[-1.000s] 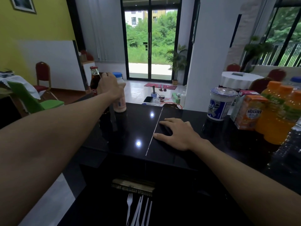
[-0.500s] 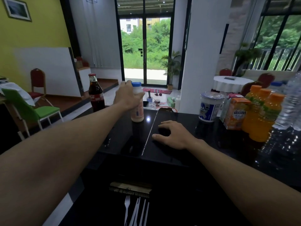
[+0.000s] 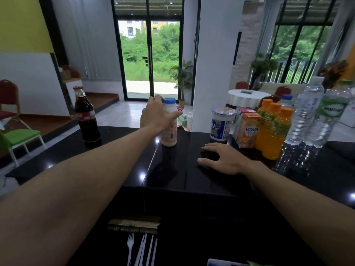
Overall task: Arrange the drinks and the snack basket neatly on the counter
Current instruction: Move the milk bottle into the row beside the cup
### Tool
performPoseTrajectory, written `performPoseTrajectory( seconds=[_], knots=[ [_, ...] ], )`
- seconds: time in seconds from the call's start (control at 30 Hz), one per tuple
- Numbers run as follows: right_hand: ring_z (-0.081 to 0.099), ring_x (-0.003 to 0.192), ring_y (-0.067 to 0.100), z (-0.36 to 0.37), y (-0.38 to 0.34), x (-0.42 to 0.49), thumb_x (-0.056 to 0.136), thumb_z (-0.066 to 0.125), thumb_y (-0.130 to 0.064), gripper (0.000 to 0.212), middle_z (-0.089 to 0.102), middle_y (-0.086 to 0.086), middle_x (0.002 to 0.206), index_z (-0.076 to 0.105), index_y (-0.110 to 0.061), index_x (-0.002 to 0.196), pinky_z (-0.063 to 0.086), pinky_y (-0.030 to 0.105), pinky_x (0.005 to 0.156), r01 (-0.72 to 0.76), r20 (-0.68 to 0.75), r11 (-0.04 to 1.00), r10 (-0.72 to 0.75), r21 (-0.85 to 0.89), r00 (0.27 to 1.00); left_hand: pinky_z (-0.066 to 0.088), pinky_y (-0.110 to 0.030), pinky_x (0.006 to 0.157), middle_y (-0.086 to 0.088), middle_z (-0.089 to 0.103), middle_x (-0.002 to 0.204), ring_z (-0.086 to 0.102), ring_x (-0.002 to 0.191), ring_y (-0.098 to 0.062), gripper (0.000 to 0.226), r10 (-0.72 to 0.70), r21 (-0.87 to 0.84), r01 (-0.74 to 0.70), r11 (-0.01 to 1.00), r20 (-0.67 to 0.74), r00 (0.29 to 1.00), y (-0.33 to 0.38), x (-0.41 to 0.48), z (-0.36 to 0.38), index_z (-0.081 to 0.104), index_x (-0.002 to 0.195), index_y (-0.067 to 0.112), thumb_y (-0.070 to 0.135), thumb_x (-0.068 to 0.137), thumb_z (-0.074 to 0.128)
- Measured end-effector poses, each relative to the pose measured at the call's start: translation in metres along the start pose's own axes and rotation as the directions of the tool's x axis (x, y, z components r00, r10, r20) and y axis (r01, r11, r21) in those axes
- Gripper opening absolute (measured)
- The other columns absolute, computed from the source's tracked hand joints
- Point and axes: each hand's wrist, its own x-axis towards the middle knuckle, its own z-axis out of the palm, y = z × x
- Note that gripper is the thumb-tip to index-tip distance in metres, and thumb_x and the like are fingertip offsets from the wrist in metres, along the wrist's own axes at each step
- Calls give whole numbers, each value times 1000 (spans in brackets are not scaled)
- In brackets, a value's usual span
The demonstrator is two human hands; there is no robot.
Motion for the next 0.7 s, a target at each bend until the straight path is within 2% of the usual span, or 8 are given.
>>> performPoseTrajectory(
  seconds=[0.13,0.23,0.33,0.4,0.57,0.7],
  knots=[
    [25,150,11,4,11,-10,77,45,-89,94,32,-11,162,41,-34,153,21,35,121,15,31,1000,-16,24,999,46,-36,76,0,52,110,53,92,-19,74,-58,-44,59,997,41,998,-2,-9,7,52,117,18,71,68,69],
    [23,150,8,8,11,-12,80,45,-87,90,32,-13,162,41,-34,153,19,34,121,23,-7,999,-23,34,1000,50,-30,76,4,58,106,61,96,-19,59,-55,-181,87,980,178,983,-19,-26,15,51,119,21,47,73,77],
    [24,150,8,8,10,-13,81,46,-84,87,33,-12,162,42,-34,152,19,34,121,26,-20,999,-25,43,999,49,-25,80,7,64,106,64,99,-16,53,-57,-196,120,973,300,952,-39,-46,27,53,119,23,35,76,80],
    [24,150,9,8,10,-13,82,47,-84,86,34,-12,161,43,-34,152,20,37,122,29,-27,999,-27,46,999,49,-25,83,6,67,109,64,97,-12,55,-73,-206,136,969,286,955,-45,-51,33,57,123,21,36,77,82],
    [26,149,9,8,12,-12,79,49,-86,87,36,-13,160,46,-35,150,22,40,123,23,-41,997,-20,77,999,53,-29,82,6,68,102,66,89,-10,57,-127,-222,186,957,258,958,-38,-46,40,61,113,21,43,68,88],
    [28,148,9,9,14,-10,81,50,-84,82,39,-13,159,48,-36,148,23,37,121,28,-60,997,-23,78,998,47,-20,76,8,68,104,65,90,-7,61,-121,-260,185,948,245,962,-38,-50,47,62,119,21,49,69,85]
  ],
)
